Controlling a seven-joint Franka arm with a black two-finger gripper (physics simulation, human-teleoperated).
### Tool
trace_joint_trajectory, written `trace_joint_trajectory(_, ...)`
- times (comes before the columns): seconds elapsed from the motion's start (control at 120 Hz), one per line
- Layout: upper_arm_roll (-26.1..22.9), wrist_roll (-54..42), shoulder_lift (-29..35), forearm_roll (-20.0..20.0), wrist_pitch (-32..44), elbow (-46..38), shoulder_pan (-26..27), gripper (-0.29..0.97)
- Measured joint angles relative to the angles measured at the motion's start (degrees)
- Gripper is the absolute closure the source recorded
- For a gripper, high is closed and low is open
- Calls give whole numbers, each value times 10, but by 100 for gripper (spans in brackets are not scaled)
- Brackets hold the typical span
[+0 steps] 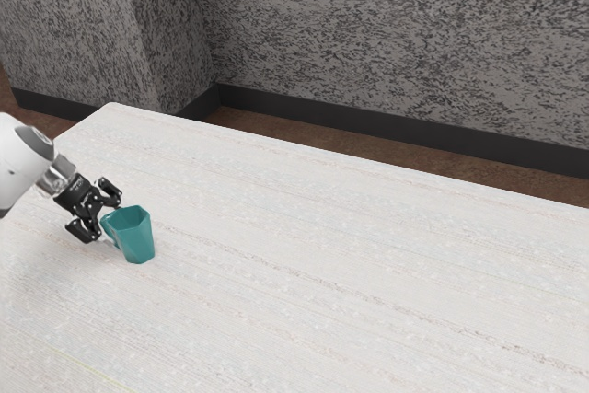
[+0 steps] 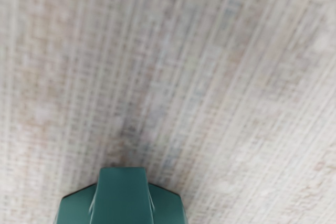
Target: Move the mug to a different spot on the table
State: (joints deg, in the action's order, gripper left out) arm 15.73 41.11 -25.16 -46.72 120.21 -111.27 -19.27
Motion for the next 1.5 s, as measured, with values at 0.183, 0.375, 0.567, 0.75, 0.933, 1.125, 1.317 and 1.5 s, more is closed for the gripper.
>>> trace_joint_trajectory(0.183,0,-1,-1,-2,4,0,0,13)
trace_joint_trajectory(0.375,0,0,0,-1,5,0,1,28)
trace_joint_trajectory(0.567,0,0,1,1,6,0,2,43)
trace_joint_trajectory(0.75,0,1,1,1,6,0,3,55)
trace_joint_trajectory(0.933,0,2,4,2,6,-3,3,61)
trace_joint_trajectory(1.125,0,2,13,2,5,-13,3,62)
trace_joint_trajectory(1.317,-10,2,18,-21,3,-16,8,62)
trace_joint_trajectory(1.5,-32,6,17,-48,11,-13,29,62)
